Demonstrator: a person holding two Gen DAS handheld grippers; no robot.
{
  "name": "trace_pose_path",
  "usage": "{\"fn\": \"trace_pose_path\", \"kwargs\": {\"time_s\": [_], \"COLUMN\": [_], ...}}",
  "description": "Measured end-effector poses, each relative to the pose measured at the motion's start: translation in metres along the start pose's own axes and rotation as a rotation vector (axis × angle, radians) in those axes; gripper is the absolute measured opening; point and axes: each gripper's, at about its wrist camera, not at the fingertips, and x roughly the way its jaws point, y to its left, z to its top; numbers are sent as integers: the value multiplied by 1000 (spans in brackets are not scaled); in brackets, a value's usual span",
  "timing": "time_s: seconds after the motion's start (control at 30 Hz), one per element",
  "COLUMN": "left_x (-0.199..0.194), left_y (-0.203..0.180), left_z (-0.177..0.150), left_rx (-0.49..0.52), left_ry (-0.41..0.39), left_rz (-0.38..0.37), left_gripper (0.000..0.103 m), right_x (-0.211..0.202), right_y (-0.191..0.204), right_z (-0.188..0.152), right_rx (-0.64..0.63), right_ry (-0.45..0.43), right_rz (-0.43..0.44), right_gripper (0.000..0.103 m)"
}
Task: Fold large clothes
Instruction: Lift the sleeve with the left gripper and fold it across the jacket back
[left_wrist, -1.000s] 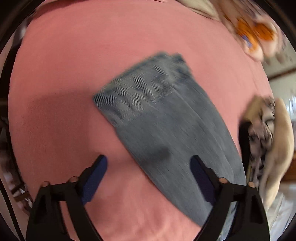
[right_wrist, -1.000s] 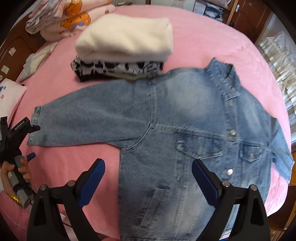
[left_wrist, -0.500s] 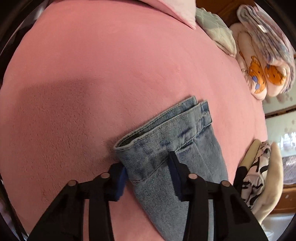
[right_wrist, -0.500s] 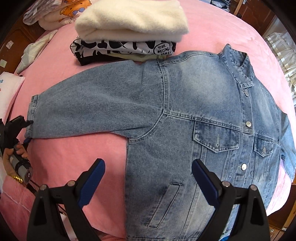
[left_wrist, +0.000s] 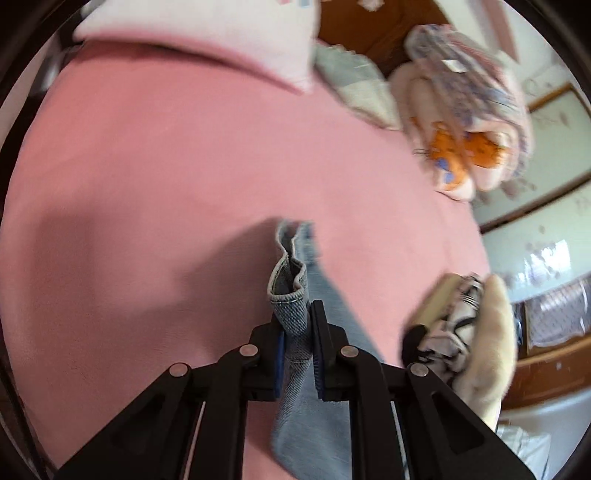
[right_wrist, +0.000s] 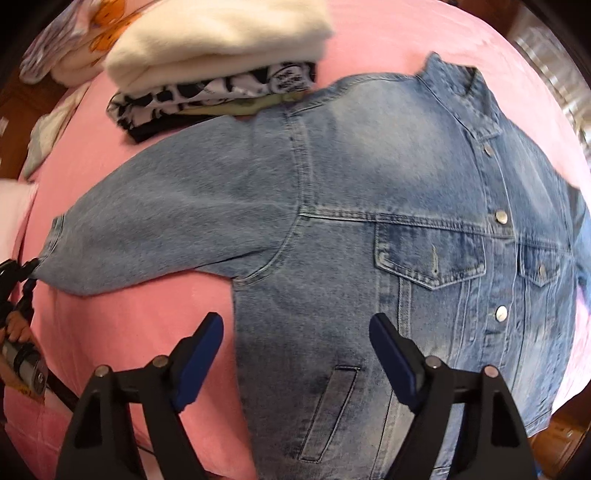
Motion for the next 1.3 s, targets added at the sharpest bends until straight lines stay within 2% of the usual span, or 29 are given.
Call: {"fn": "trace_pose_path", "kwargs": {"time_s": [0.13, 0.2, 0.23, 0.37, 0.47, 0.6, 0.73, 0.8, 0.83, 1.0, 1.07, 1.17, 1.2, 1.3], "left_x": [-25, -44, -51, -88, -116, -146, -168, -175, -176, -166, -162, -143, -133, -99], "left_y": [-37, -58, -66, -116, -154, -198, -246, -269, -276, -315, -325, -335, -337, -335], "left_z": [-9, -19, -23, -53, -79, -117, -171, -211, -222, -321, -355, -405, -428, -463], "left_rx": [79, 126, 141, 253, 344, 411, 497, 539, 550, 626, 647, 706, 724, 741], "left_ry": [-23, -44, -48, -53, -64, -48, -3, 44, 58, 212, 246, 313, 364, 493], "left_rz": [-93, -165, -190, -339, -413, -537, -633, -681, -689, -714, -716, -669, -638, -598], "left_gripper": [10, 10, 10, 10, 10, 10, 10, 10, 10, 10, 10, 10, 10, 10], "right_x": [1, 1, 0, -10, -23, -38, -46, -48, -50, -58, -60, -59, -58, -50], "right_y": [-17, -26, -30, -46, -60, -83, -114, -131, -143, -192, -214, -245, -255, -284], "right_z": [0, 3, 4, 10, 15, 15, 12, 11, 11, 7, 5, 4, 3, 4], "right_rx": [44, 61, 69, 73, 57, 40, 34, 38, 40, 42, 45, 54, 58, 84], "right_ry": [-18, -20, -23, -61, -95, -128, -134, -131, -130, -148, -161, -169, -169, -161], "right_rz": [15, 35, 44, 68, 82, 109, 137, 151, 158, 167, 170, 165, 160, 141], "right_gripper": [67, 56, 55, 54, 54, 54, 54, 54, 54, 54, 54, 54, 54, 54]}}
